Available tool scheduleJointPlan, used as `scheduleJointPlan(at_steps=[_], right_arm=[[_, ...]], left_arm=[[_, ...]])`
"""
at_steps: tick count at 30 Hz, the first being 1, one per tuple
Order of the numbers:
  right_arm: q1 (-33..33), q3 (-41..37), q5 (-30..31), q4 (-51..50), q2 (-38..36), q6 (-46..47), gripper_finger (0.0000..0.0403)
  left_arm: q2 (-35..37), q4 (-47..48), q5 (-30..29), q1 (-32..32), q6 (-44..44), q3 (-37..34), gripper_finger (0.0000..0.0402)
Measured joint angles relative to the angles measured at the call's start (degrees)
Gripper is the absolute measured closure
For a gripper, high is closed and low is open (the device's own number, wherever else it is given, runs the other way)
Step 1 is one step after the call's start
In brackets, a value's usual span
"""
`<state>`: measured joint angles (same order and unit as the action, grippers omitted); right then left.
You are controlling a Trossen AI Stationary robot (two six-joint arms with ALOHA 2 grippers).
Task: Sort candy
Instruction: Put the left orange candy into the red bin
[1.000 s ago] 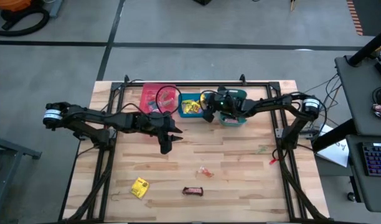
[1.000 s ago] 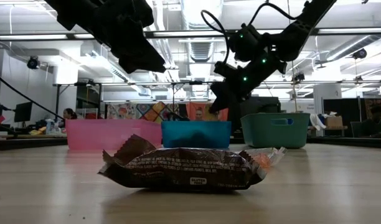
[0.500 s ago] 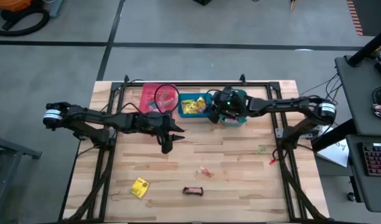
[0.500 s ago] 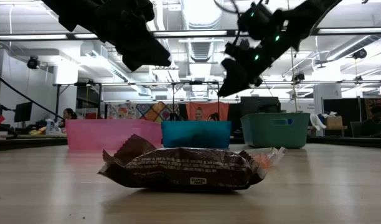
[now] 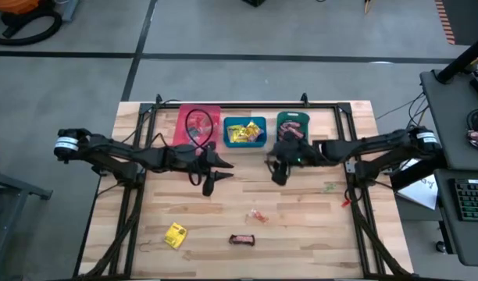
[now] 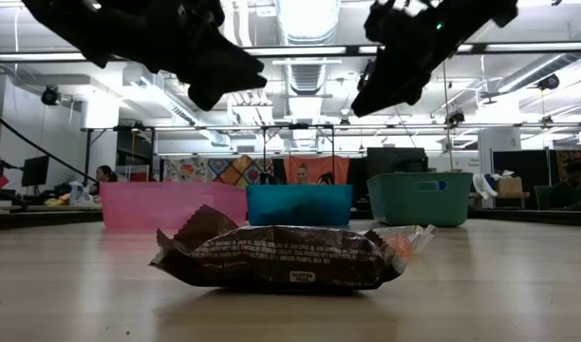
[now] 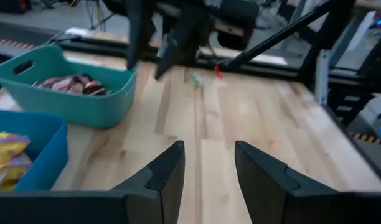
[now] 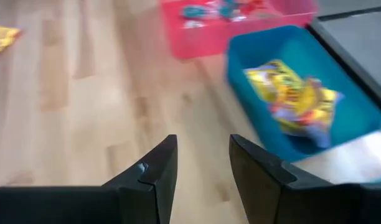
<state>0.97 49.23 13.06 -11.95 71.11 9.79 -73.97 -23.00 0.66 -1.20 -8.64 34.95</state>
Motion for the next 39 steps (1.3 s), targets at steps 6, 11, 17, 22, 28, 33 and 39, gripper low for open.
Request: scheduleJointPlan(at_steps=[6, 11, 17, 22, 28, 33, 39], right_arm=[[-6.8, 0.0, 0.5, 0.1, 0.1, 3.2, 0.0264], [-11.5, -0.1, 0.4, -1.1, -0.2, 4.8, 0.0264], [-16.9, -0.1, 0.0, -6.0, -1.2, 7.9, 0.0264], [-20.3, -0.1, 0.0, -7.2, -1.4, 10.2, 0.0264], [-23.7, -0.1, 0.0, -8.2, -1.4, 12.1, 0.0264], [-25.9, -0.2, 0.4, -8.6, -1.4, 13.4, 0.0264], [-27.3, -0.6, 1.5, -7.8, -1.4, 13.8, 0.0264]], left_arm=[[-2.6, -4.9, 0.0, -1.9, 0.0, -0.1, 0.0277], [-8.5, -6.0, 0.0, -3.6, 0.5, 2.4, 0.0277], [-17.4, -6.2, 1.0, -4.9, 3.7, 7.4, 0.0269], [-23.8, -9.0, 4.5, -5.1, 6.9, 10.4, 0.0248], [-31.3, -10.0, 8.0, -6.3, 12.2, 13.1, 0.0225], [-36.3, -14.3, 12.2, -8.1, 13.1, 15.5, 0.0223], [-43.5, -14.2, 12.4, -8.5, 13.1, 19.0, 0.0223]])
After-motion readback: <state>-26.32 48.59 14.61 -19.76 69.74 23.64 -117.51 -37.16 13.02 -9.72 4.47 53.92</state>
